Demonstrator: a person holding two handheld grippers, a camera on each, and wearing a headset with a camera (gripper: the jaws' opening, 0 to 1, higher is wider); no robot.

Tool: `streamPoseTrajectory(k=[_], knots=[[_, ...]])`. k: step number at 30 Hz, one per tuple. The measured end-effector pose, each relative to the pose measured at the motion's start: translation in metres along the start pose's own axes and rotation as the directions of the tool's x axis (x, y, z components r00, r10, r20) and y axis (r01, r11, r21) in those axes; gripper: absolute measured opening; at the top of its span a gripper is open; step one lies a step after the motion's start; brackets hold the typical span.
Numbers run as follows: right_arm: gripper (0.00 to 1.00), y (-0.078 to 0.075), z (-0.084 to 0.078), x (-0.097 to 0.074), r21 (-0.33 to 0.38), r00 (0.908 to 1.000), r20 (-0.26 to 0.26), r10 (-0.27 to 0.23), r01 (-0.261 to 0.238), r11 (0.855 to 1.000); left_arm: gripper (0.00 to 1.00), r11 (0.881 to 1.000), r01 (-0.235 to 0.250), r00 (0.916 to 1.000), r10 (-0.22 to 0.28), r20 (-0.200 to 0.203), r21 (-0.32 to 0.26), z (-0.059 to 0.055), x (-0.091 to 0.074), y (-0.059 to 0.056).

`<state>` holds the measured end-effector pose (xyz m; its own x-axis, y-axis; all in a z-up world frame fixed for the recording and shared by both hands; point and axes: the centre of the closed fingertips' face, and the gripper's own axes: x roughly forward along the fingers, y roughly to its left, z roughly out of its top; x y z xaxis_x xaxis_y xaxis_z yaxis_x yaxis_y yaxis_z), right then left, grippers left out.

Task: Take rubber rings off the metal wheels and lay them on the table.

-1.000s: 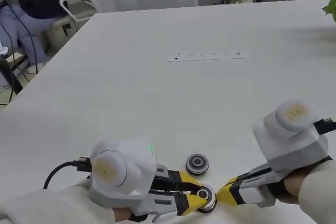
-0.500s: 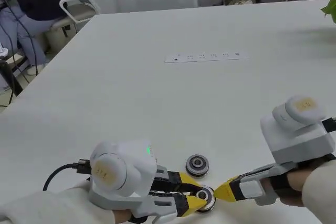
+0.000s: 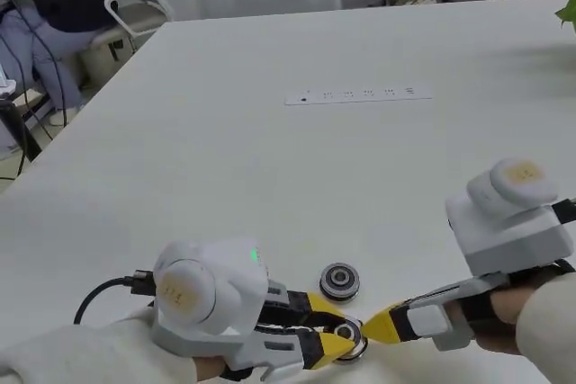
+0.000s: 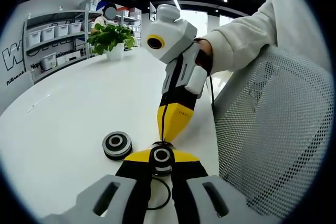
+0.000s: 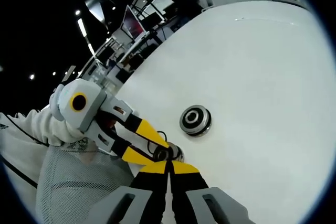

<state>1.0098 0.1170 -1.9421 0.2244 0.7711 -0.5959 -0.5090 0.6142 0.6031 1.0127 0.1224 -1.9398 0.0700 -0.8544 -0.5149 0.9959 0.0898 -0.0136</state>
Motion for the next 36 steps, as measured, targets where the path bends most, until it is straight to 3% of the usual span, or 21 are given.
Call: streamPoseTrajectory(k=[18, 23, 25, 26, 29, 36], knots=[[0.0, 0.009, 0.002, 0.002, -0.017, 0.9994, 0.012, 0.033, -0.033, 0.999, 0.08, 1.0, 0.0, 1.0, 0.0, 0.0, 0.006, 0.0, 0.0, 0.0], [0.0, 0.018, 0.007, 0.002, -0.019, 0.9962, 0.043, 0.076, -0.075, 0.997, 0.08, 1.0, -0.001, 1.0, 0.001, 0.001, 0.005, 0.0, 0.001, 0.0], [0.0, 0.019, 0.006, 0.001, -0.034, 0.9971, 0.029, 0.071, -0.07, 0.997, 0.08, 1.0, -0.002, 1.0, 0.002, 0.002, 0.003, 0.0, 0.001, 0.0], [0.0, 0.015, 0.008, 0.002, -0.074, 0.9984, 0.039, 0.04, -0.037, 0.997, 0.08, 1.0, -0.002, 1.0, 0.002, 0.002, 0.004, 0.0, 0.001, 0.001], [0.0, 0.019, 0.01, -0.001, -0.029, 0.9959, 0.06, 0.068, -0.067, 0.997, 0.08, 1.0, -0.005, 1.0, 0.005, 0.004, -0.012, 0.0, 0.001, 0.001], [0.0, 0.011, 0.003, -0.001, -0.051, 0.9992, 0.025, 0.032, -0.031, 0.998, 0.11, 1.0, 0.002, 0.9999, -0.002, -0.017, -0.009, 0.001, 0.001, -0.002]])
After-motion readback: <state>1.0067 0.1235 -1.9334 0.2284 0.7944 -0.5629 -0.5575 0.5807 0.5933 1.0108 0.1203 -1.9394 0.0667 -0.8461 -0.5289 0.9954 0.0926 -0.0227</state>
